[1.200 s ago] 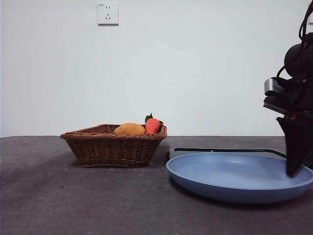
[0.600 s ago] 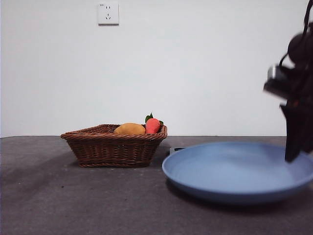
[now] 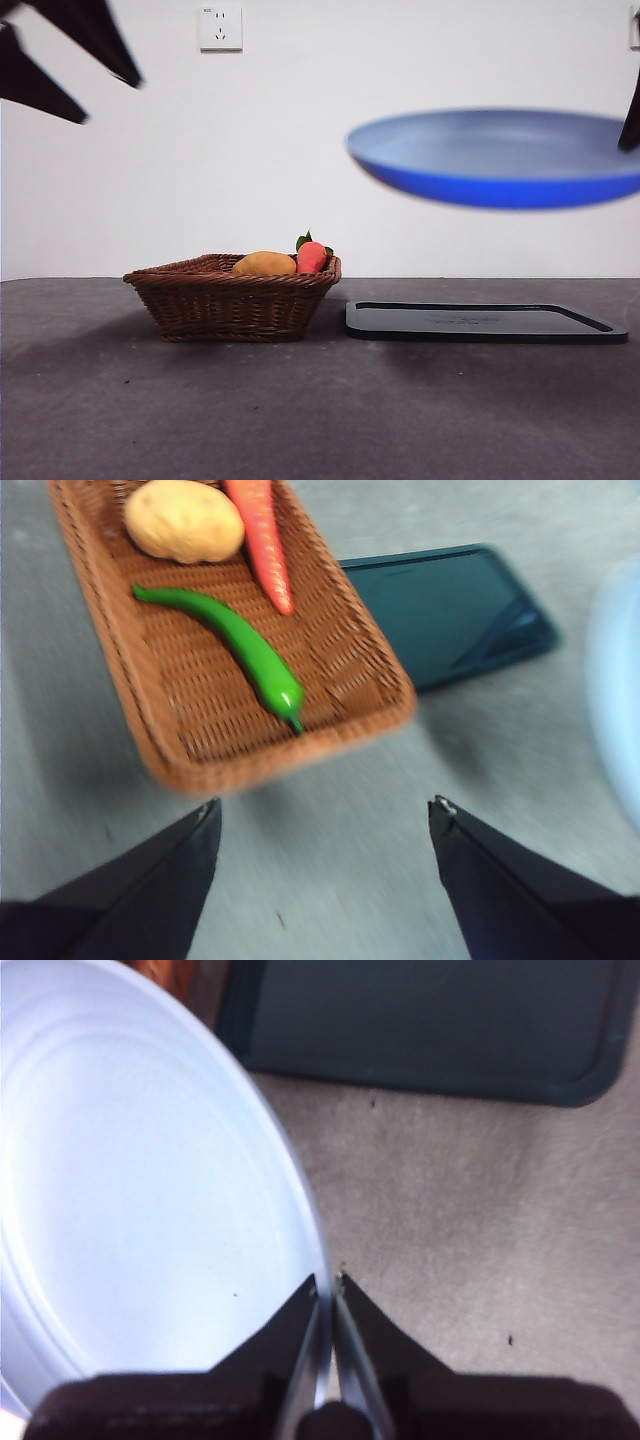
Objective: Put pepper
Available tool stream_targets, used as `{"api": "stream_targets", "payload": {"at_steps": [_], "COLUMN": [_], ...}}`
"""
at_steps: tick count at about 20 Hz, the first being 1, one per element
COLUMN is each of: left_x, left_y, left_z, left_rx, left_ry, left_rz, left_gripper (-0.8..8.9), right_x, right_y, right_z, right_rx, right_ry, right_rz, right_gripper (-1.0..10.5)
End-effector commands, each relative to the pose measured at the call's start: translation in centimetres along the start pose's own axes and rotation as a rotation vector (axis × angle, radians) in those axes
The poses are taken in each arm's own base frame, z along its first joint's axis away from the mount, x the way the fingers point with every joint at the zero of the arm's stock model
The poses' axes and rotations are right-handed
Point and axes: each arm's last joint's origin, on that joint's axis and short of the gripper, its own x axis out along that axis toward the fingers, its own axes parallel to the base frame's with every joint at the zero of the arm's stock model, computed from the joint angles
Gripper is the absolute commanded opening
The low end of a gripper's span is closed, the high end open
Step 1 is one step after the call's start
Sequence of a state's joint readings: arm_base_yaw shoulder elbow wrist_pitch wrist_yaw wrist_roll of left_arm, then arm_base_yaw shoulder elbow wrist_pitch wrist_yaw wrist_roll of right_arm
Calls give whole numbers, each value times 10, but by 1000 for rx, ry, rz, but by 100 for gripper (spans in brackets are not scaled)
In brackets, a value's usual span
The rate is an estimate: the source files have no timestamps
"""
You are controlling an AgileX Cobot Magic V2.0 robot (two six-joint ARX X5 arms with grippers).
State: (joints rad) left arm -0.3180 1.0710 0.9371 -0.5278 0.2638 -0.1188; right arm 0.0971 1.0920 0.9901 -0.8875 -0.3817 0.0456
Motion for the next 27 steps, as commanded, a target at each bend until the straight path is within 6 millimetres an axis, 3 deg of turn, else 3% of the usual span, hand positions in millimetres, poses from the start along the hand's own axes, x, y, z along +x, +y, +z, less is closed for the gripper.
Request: {"api": "stream_targets", "payload": {"at_steps": [1,7,14,20,27], "left_x": [31,125,205,242,249], "left_y": [-8,-19,-11,-1,2], "left_z": [22,60,67,50,43], "left_rx": [16,57,56,32,15], "left_ry": [41,170,274,334,356], "left_rz": [52,138,221,260,292], "left_gripper": [362,362,362,361,361], "right_x": [-18,-64,-108,-112,-110], "right_y": [8,26,41,42,42], "right_z": [4,-3,-18,-21,-19], "right_rx": [-2,-38,-78,-84,-88], "right_ry": [-73,-202,-351,-364,-358], "right_rz": [6,15,-30,-32,-34], "right_gripper": [5,5,5,5,5]}}
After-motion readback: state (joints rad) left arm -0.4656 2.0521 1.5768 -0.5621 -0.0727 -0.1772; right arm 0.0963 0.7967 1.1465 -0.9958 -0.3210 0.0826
